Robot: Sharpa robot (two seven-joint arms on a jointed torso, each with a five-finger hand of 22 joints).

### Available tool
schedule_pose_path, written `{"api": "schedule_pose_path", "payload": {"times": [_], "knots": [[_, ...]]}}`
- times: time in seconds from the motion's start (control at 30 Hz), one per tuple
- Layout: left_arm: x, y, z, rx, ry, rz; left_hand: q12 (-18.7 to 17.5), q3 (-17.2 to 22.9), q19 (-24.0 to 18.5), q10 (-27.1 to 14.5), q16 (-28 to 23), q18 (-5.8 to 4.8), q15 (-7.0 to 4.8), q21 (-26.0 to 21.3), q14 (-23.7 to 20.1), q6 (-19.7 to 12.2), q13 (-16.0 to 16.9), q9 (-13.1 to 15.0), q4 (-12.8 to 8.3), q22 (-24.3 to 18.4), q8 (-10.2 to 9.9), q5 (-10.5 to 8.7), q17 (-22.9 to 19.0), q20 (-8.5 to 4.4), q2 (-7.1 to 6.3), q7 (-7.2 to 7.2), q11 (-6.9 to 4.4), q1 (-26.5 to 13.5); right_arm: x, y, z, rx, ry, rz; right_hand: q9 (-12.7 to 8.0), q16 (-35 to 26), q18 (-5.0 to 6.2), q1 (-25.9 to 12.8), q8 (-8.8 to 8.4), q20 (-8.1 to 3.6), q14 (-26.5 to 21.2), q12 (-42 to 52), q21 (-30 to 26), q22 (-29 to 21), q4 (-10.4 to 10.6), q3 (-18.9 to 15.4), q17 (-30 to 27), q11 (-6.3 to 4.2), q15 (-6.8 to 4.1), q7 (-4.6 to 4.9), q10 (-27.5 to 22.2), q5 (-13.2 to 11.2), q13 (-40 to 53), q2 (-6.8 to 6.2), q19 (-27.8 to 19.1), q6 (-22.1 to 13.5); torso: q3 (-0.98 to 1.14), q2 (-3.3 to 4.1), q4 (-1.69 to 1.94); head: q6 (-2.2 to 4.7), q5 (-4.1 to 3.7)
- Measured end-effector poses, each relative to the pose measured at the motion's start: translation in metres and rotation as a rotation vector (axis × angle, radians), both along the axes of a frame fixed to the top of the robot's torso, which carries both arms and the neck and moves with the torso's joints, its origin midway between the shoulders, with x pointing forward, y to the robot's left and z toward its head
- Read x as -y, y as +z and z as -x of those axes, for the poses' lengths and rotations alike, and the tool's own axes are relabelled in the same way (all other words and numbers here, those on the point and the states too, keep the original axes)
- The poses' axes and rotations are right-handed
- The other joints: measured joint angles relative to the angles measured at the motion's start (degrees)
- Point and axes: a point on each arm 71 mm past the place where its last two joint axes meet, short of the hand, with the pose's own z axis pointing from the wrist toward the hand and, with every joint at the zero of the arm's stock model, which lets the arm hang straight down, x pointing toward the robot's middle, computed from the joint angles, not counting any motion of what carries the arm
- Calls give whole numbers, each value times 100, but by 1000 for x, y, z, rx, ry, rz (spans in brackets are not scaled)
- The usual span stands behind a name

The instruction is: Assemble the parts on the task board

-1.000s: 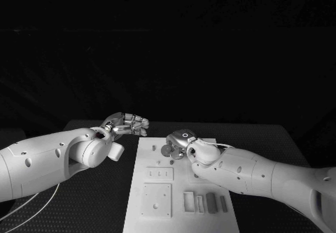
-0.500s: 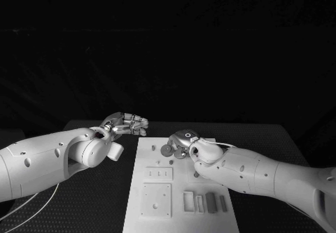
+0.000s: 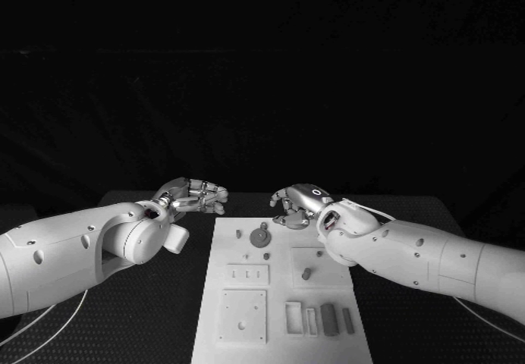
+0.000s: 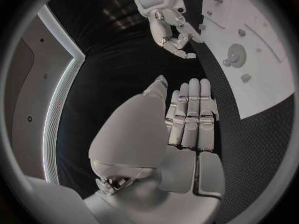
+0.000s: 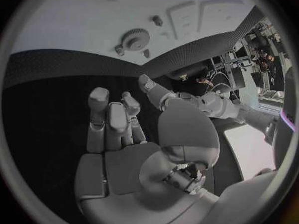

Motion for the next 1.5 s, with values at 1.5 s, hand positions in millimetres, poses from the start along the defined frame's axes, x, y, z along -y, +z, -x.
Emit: {"api": "schedule_pose_path", "payload": {"times": [1.5], "knots": [[-5, -2, -4, -2, 6, -3, 0, -15, 0, 32, -30, 0, 0, -23, 0, 0, 8, 1, 15, 10, 0, 0, 33, 0, 0, 0, -32, 0, 149, -57, -20, -311, -165, -25, -65, -105, -32, -37, -174, 162, -380, -40, -97, -3, 166, -39, -117, 101, 129, 120, -450, 0, 33, -325, -352, -412, 70, -17, -103, 8, -102]]}}
